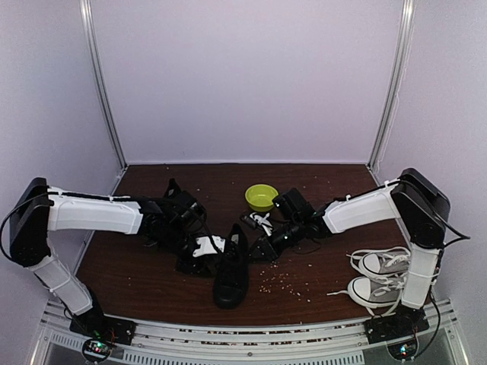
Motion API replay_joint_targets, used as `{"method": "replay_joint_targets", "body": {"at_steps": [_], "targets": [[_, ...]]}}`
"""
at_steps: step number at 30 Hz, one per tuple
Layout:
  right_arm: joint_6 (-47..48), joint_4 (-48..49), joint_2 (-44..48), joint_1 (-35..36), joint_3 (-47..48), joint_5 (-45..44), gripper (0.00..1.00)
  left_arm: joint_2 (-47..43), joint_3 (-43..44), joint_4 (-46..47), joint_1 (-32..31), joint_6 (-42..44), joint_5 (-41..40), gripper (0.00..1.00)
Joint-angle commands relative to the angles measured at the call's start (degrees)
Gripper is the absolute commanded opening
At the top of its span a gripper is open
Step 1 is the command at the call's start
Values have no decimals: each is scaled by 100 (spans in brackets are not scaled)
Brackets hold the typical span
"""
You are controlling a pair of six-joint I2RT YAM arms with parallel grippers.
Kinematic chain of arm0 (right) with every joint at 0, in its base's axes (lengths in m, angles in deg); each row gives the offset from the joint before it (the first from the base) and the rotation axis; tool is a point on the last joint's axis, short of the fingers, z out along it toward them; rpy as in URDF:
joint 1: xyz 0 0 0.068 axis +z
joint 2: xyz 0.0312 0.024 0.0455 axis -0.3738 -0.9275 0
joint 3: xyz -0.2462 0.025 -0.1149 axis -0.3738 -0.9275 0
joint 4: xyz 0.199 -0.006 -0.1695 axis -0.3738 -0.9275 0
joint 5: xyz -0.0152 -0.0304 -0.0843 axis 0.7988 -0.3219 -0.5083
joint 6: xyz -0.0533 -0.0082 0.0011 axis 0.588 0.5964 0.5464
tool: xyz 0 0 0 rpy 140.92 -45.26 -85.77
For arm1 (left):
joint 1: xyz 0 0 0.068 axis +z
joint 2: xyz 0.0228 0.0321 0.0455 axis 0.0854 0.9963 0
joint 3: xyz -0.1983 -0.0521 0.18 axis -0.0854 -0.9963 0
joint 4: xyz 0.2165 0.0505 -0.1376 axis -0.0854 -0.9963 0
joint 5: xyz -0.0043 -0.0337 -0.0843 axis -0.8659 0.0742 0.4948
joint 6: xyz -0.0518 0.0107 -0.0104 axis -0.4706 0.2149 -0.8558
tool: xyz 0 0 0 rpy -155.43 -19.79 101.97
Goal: Tie the shoes
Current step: Pull the loops with the shoelace from the shoe.
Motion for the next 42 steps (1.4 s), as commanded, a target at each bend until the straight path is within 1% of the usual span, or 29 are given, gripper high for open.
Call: {"method": "replay_joint_targets", "body": {"at_steps": [1, 5, 7, 13, 16, 18, 20, 22, 24, 26, 27, 29, 31, 32, 34, 40, 42], "targets": [[-52, 154, 71, 41, 75, -54, 0, 342, 239, 287, 35, -197, -297, 44], [-71, 190, 67, 35, 73, -38, 0, 584, 361, 366, 39, -254, -178, 44], [-72, 196, 68, 41, 65, -33, 0, 640, 389, 459, 39, -327, -180, 41], [-63, 198, 59, 43, 51, -18, 0, 566, 412, 661, 34, -288, -148, 40], [-63, 203, 58, 50, 54, -13, 0, 461, 379, 604, 43, -126, 98, 40], [-63, 199, 60, 45, 54, -18, 0, 324, 315, 480, 89, 70, 615, 44], [-63, 202, 54, 44, 53, -18, 0, 173, 219, 366, 167, 238, 1017, 52], [-55, 198, 60, 45, 56, -19, 0, 93, 189, 114, 232, 394, 1105, 60], [-48, 199, 46, 43, 56, -13, 0, 65, 205, -94, 287, 474, 1037, 61], [-46, 195, 38, 43, 63, -1, 0, -13, 137, 74, 419, 281, 1088, 60], [-47, 200, 35, 43, 64, 7, 0, -50, 92, 302, 485, 95, 1109, 58], [-46, 200, 32, 50, 64, 0, 0, 51, 129, 629, 554, -339, 1039, 49], [-46, 190, 37, 50, 58, -10, 0, 304, 379, 436, 557, -399, 1224, 44], [-46, 200, 48, 44, 56, -9, 0, 394, 416, 354, 557, -414, 1352, 44], [-50, 201, 44, 43, 56, -10, 0, 457, 389, 294, 549, -347, 1566, 47], [-56, 177, -1, 48, 86, -2, 0, 533, 322, 363, 539, -308, 1495, 48], [-56, 163, -12, 48, 98, -5, 0, 629, 363, 463, 540, -423, 1460, 48]]}}
